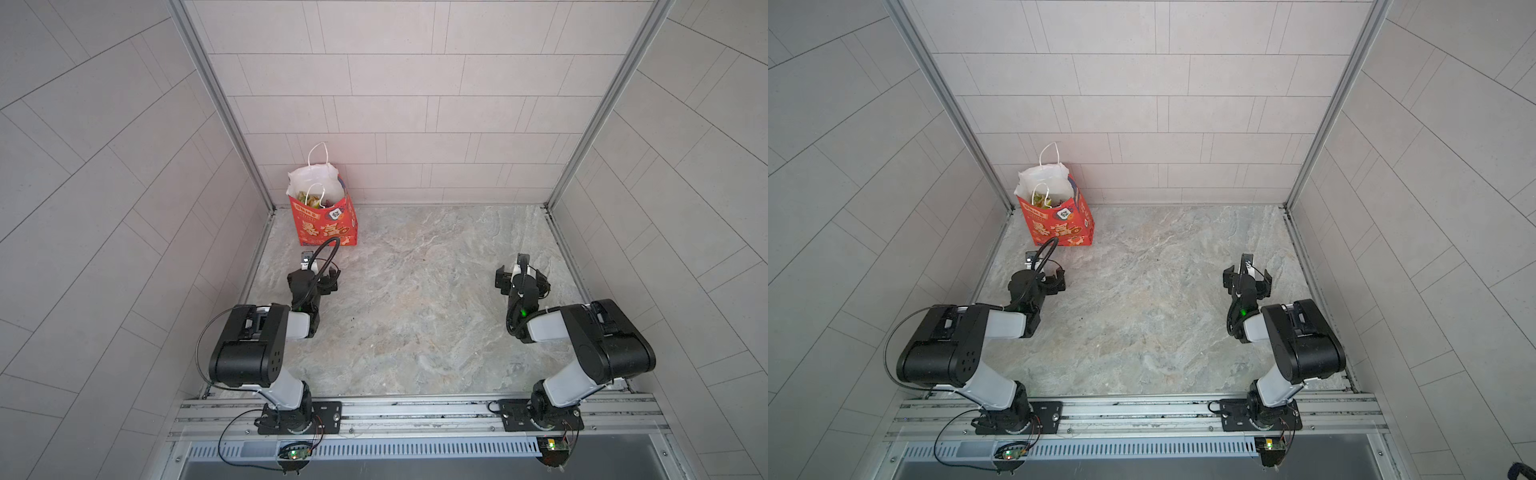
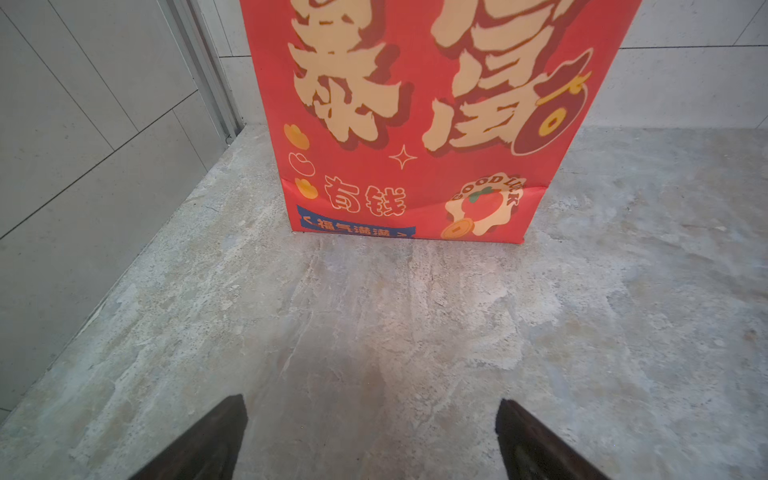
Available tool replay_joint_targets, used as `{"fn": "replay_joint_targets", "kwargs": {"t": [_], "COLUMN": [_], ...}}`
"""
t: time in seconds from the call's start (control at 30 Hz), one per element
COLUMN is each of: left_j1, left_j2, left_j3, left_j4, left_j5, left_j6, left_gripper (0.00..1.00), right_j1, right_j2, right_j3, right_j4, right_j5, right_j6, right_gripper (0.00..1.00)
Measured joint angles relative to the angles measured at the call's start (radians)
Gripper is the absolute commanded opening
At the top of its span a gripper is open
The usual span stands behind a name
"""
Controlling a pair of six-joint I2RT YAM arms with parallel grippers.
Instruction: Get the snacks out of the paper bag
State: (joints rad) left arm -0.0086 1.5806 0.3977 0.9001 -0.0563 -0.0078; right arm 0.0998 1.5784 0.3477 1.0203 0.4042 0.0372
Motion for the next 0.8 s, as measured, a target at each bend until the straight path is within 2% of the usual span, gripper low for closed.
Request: {"fn": "replay_joint_targets", "kwargs": {"t": [0.8], "left_j1": [0.013], "left_j2": [0.000], "left_j3": [0.002], "left_j4": [-0.032], "left_j5": [0.038], "left_j6": [-0.010], "left_gripper": [1.00], "right_j1": [0.000], "right_j2": [0.000], "right_j3": [0.000], "right_j4": [0.000], "right_j5": [0.000], "right_j6": [0.000], "right_gripper": [0.99]}}
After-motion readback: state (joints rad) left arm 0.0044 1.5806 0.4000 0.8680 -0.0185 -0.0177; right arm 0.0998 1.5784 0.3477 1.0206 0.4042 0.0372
